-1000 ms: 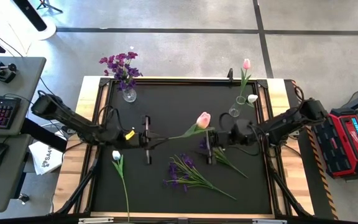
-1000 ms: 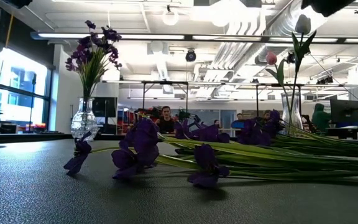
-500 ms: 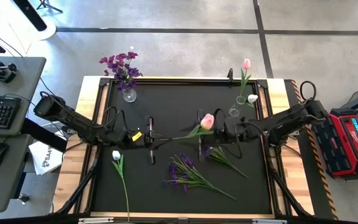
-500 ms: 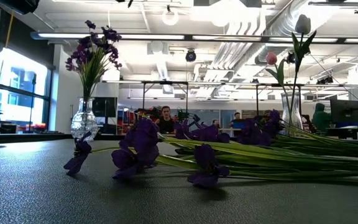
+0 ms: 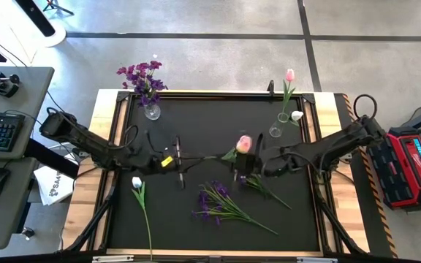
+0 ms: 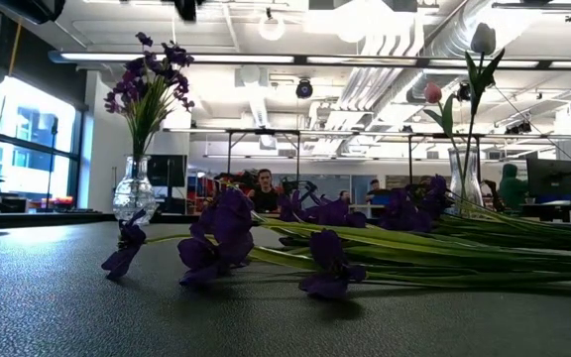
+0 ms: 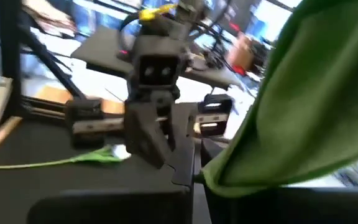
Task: Sort flowers into vase by color
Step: Put the pink tulip into the right transparent vase
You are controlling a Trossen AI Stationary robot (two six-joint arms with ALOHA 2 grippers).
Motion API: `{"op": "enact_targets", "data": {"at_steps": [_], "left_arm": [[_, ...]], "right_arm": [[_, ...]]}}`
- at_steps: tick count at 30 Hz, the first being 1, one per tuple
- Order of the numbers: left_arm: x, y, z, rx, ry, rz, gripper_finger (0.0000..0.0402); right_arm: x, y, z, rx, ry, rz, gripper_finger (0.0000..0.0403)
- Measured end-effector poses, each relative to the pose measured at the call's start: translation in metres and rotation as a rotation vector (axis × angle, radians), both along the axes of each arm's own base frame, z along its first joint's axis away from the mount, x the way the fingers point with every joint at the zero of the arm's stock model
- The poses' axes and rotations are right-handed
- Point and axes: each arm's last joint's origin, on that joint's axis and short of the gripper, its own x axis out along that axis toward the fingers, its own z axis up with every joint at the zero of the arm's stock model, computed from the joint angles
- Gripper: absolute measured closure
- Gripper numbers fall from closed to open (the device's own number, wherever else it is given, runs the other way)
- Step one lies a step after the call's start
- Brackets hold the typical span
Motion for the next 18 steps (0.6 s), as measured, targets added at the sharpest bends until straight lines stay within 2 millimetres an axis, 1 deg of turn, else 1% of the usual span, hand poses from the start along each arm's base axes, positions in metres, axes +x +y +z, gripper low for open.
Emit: {"op": "enact_targets", "data": {"at_steps": [4, 9, 12, 15, 16, 18], "left_arm": [[0.003, 0.011, -0.011, -0.072, 0.095, 0.044, 0.0333], [0.004, 0.024, -0.023, -0.127, 0.197, 0.097, 0.0271], [0.004, 0.027, -0.026, -0.136, 0.228, 0.113, 0.0252], [0.004, 0.028, -0.027, -0.133, 0.240, 0.116, 0.0246], [0.004, 0.028, -0.028, -0.132, 0.244, 0.116, 0.0246], [0.004, 0.028, -0.028, -0.137, 0.251, 0.117, 0.0246]], "right_arm": [[-0.008, -0.003, 0.015, 0.055, 0.081, -0.073, 0.0400], [-0.020, -0.010, 0.020, 0.145, 0.292, -0.153, 0.0401], [-0.037, -0.023, 0.023, 0.227, 0.429, -0.265, 0.0402], [-0.058, -0.038, 0.017, 0.308, 0.580, -0.424, 0.0402], [-0.066, -0.043, 0.015, 0.327, 0.615, -0.486, 0.0402], [-0.085, -0.055, 0.014, 0.350, 0.630, -0.629, 0.0402]]}}
